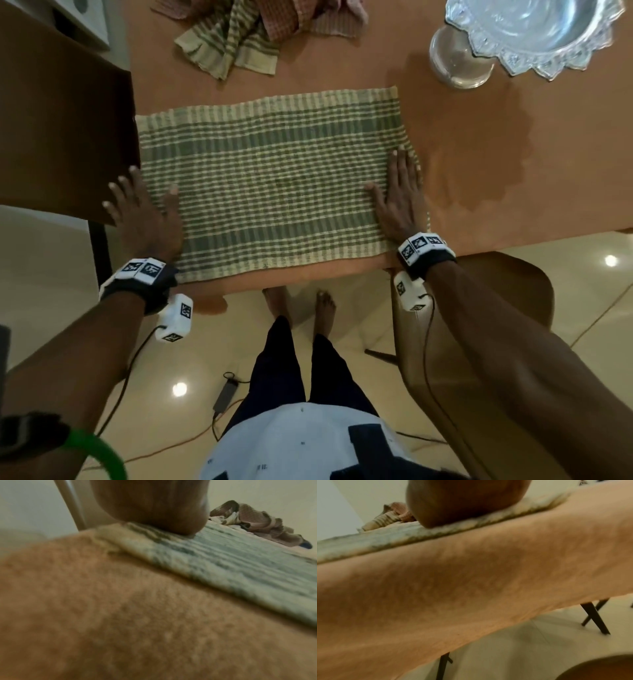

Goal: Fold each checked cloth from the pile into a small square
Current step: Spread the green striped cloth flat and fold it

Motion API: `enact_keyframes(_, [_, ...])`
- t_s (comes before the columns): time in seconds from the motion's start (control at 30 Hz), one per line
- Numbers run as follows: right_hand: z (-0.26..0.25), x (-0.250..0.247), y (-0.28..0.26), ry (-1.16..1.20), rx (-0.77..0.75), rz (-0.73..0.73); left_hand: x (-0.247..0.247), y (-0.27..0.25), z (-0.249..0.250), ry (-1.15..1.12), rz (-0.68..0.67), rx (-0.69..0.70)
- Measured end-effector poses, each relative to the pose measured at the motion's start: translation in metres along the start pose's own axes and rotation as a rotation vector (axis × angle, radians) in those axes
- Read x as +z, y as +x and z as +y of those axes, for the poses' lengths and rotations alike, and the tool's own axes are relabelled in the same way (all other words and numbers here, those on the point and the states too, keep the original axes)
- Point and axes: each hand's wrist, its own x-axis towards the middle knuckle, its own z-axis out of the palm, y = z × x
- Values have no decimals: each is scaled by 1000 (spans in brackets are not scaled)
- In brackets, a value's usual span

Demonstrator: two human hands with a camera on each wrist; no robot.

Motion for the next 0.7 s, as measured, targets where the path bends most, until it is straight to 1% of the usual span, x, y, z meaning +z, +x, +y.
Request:
enact_keyframes(0.03, [0,-4,-1,-13,4,-5,-5,-1,4,26,28,-38])
enact_keyframes(0.07, [-6,-3,0,-11,2,-1,-7,-3,15,63,63,-45])
enact_keyframes(0.1, [-16,0,1,-5,-13,5,-8,-6,31,86,106,-10])
enact_keyframes(0.13, [-27,4,2,-4,-37,8,-5,-11,52,81,132,76])
enact_keyframes(0.17, [-36,7,5,1,-55,-1,0,-18,73,52,121,184])
enact_keyframes(0.2, [-39,10,3,12,-46,-10,8,-30,87,37,84,276])
enact_keyframes(0.23, [-36,12,3,23,-13,-3,17,-40,94,37,47,322])
enact_keyframes(0.27, [-27,13,2,28,27,10,24,-47,91,42,22,300])
enact_keyframes(0.37, [11,4,-8,33,121,74,28,-57,59,46,3,22])
enact_keyframes(0.4, [13,1,-12,45,144,85,24,-59,52,37,14,-66])
enact_keyframes(0.43, [4,1,-17,52,148,106,21,-62,55,33,26,-98])
enact_keyframes(0.47, [-18,5,-19,60,113,122,21,-66,69,27,37,-55])
enact_keyframes(0.5, [-47,11,-21,71,29,109,26,-72,91,13,46,43])
enact_keyframes(0.53, [-78,21,-26,80,-84,63,33,-80,115,-6,48,154])
enact_keyframes(0.57, [-107,31,-33,69,-181,18,40,-89,137,-31,34,228])
enact_keyframes(0.6, [-124,41,-40,51,-230,-19,45,-96,151,-50,12,250])
enact_keyframes(0.63, [-129,46,-45,43,-218,-50,49,-100,155,-47,-31,222])
enact_keyframes(0.7, [-107,45,-47,88,-123,-58,49,-102,135,-17,-74,140])
